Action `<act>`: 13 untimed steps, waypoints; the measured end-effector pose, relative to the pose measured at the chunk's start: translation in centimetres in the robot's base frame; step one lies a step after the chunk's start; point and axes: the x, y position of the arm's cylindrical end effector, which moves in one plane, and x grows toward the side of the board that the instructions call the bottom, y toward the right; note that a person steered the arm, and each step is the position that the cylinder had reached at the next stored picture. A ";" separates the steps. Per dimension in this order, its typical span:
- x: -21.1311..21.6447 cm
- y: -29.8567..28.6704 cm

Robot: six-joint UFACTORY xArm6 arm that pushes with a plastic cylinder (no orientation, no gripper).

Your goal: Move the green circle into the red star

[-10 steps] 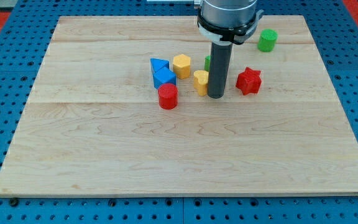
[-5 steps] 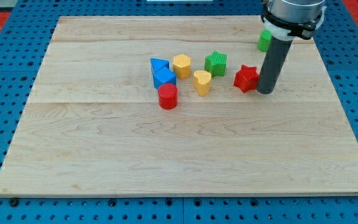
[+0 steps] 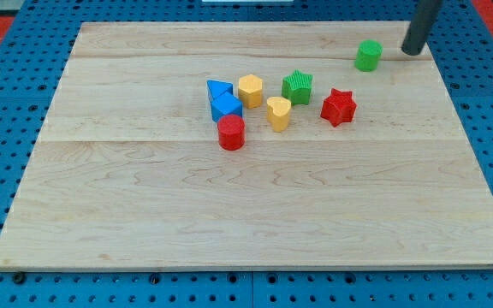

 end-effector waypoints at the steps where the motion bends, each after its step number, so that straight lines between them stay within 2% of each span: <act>1: -1.0 -2.4; 3: -0.4 -5.0; 6: 8.0 -3.3; 8: 5.1 -3.2; 12: 12.0 -7.9; 13: 12.3 -8.9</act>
